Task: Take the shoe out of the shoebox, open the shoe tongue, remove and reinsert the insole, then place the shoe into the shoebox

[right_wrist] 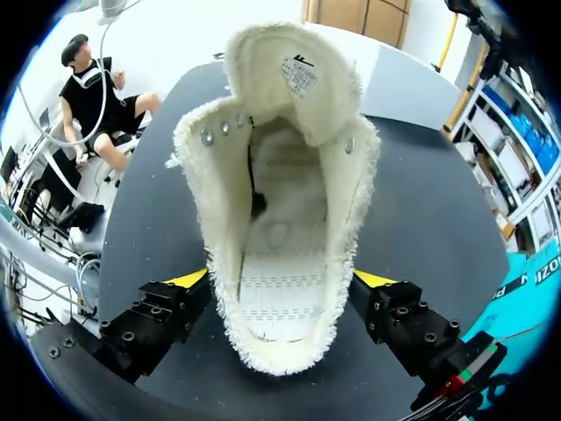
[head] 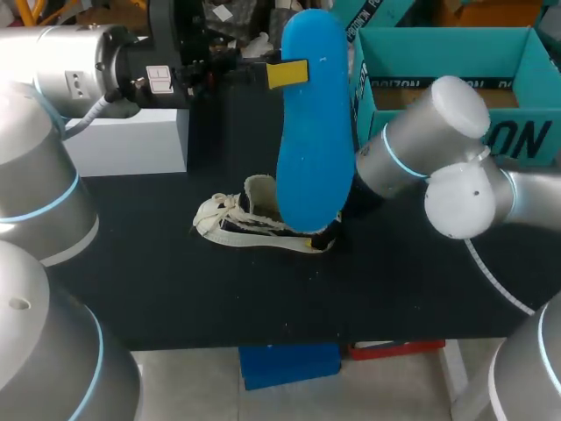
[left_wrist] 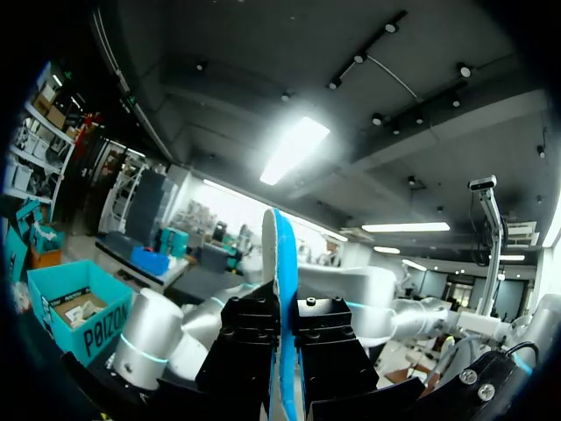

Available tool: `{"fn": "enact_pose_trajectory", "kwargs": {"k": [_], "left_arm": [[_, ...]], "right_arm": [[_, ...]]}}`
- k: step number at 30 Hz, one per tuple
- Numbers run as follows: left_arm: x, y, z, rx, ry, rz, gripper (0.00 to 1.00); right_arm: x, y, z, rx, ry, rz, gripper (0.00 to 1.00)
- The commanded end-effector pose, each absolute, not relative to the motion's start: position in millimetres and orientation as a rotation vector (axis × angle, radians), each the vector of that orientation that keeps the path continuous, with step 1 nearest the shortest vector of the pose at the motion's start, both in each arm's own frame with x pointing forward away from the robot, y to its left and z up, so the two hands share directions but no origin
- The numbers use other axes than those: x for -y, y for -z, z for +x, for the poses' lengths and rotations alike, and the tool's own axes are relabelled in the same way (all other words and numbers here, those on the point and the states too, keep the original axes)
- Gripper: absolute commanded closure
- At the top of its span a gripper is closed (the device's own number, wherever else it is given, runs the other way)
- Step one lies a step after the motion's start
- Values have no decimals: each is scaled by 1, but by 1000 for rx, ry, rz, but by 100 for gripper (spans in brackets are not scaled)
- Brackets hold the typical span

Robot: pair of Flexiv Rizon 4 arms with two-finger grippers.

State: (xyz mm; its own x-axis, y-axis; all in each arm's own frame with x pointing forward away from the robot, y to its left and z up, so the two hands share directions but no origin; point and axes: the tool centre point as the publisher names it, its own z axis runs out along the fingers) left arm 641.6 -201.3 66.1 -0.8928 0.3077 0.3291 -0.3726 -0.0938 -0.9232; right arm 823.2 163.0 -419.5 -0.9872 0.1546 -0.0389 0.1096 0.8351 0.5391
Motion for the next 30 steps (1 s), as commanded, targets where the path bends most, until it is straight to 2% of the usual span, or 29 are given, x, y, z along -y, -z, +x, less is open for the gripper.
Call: {"fn": "enact_pose_trajectory", "kwargs": {"k": [1,11,30], "left_arm": [[202,-66,641,1743,-2034,75,100],[202,-66,641,1743,-2034,75,100],[202,-66,641,1743,-2034,75,100]], "right_arm": [[-155,424,819,-2840,-1043,220,0],[-151,442,817,-2818,-1131,265,0],[-132,432,818,-2827,-1164,295,0]]}}
